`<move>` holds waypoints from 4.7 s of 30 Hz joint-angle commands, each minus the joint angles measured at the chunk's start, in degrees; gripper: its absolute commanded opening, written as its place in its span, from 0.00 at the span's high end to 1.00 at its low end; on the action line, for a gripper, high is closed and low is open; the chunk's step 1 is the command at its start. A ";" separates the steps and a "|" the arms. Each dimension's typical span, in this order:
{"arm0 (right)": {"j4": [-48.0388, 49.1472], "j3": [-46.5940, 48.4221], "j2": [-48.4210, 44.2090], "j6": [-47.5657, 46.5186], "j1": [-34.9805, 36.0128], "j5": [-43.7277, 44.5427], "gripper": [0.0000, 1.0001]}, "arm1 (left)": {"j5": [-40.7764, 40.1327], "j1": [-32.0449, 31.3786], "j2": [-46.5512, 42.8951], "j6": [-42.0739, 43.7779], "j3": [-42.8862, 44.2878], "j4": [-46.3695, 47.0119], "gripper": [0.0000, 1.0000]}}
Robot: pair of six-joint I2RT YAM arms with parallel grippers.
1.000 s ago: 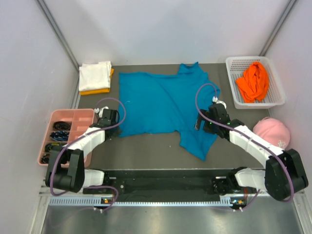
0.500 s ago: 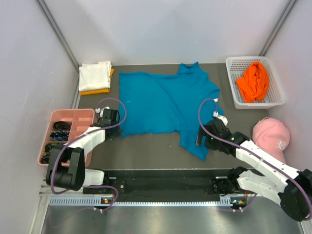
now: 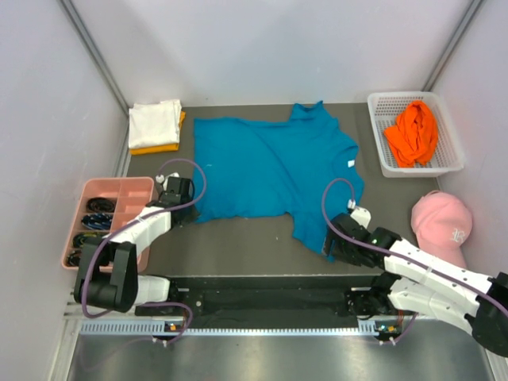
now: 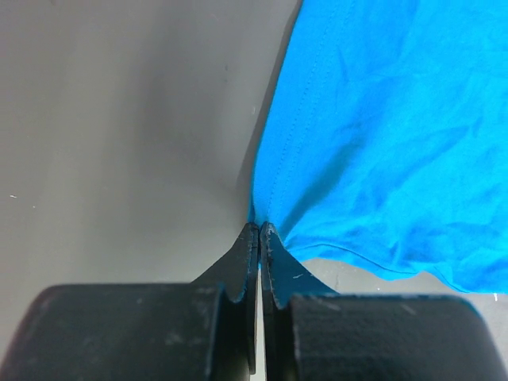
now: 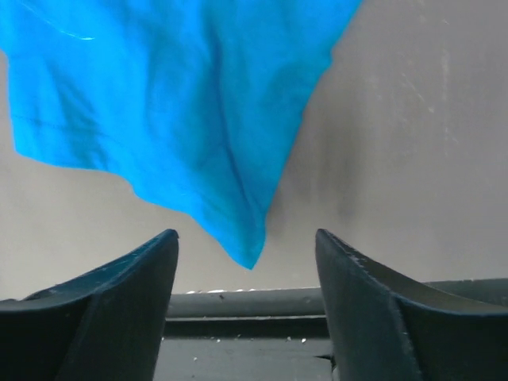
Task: Fold and stack the t-shirts
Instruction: Grap the side of the flattened tshirt closest away from the robot with both arms, then fold the flattened tshirt in 1/3 of the way
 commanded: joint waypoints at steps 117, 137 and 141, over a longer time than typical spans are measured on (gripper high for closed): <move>-0.66 33.81 5.88 -22.15 -12.15 17.42 1.00 | -8.58 5.52 -10.08 1.28 15.20 -11.12 1.00; 7.96 45.77 24.15 -33.32 -24.28 7.31 1.00 | -11.65 5.95 3.02 2.07 22.58 -5.23 1.00; 8.93 47.70 27.41 -33.76 -25.95 5.64 1.00 | -11.74 6.22 6.53 2.16 25.13 -4.26 1.00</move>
